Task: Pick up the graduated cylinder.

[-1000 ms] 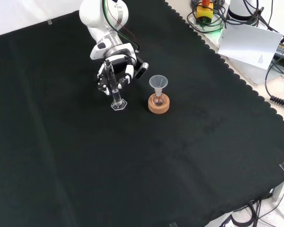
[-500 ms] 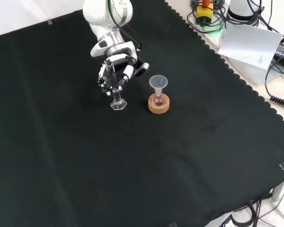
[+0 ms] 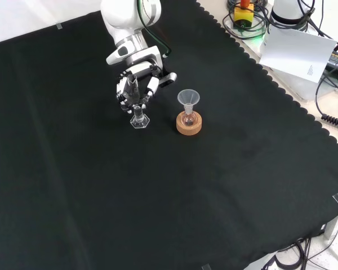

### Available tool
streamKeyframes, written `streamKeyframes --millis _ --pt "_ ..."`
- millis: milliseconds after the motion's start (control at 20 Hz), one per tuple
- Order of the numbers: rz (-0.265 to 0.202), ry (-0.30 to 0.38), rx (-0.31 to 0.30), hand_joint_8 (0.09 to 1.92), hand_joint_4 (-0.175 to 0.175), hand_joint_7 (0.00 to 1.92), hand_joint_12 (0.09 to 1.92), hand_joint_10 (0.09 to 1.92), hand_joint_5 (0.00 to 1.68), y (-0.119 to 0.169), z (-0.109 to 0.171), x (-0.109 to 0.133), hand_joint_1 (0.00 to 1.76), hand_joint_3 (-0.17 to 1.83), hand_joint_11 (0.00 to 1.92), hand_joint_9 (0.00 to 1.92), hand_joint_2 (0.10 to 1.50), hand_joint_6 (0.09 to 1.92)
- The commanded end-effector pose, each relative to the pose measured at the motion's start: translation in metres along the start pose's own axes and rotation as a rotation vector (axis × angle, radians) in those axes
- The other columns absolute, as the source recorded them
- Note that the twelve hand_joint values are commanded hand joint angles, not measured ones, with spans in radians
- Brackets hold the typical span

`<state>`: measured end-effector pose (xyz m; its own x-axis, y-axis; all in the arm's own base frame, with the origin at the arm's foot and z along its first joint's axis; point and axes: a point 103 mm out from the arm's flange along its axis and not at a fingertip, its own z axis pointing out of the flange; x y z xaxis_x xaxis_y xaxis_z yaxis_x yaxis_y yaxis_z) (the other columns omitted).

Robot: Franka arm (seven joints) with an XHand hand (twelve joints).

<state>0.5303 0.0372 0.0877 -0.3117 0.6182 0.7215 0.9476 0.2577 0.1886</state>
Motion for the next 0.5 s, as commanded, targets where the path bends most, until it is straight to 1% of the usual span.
streamKeyframes --millis 50,250,350,400,500 --pt "-0.018 -0.135 0.096 0.66 -0.175 0.93 0.86 0.17 0.84 0.005 -0.018 0.007 1.13 0.0 1.07 1.29 1.19 1.21" --pt "-0.017 -0.178 0.127 0.65 -0.175 0.94 0.86 0.17 0.84 0.006 -0.034 0.014 1.13 0.0 1.08 1.3 1.19 1.21" --pt "-0.013 -0.202 0.136 1.02 -0.175 0.88 0.85 0.16 0.83 0.005 -0.043 0.016 1.2 0.01 1.08 1.31 1.19 1.22" --pt "-0.012 -0.211 0.143 1.13 -0.175 0.86 0.85 0.16 0.82 0.005 -0.047 0.017 1.21 0.01 1.09 1.31 1.19 1.22" --pt "-0.01 -0.228 0.158 1.22 -0.175 0.84 0.85 0.16 0.81 0.002 -0.054 0.02 1.22 0.01 1.09 1.32 1.19 1.23"
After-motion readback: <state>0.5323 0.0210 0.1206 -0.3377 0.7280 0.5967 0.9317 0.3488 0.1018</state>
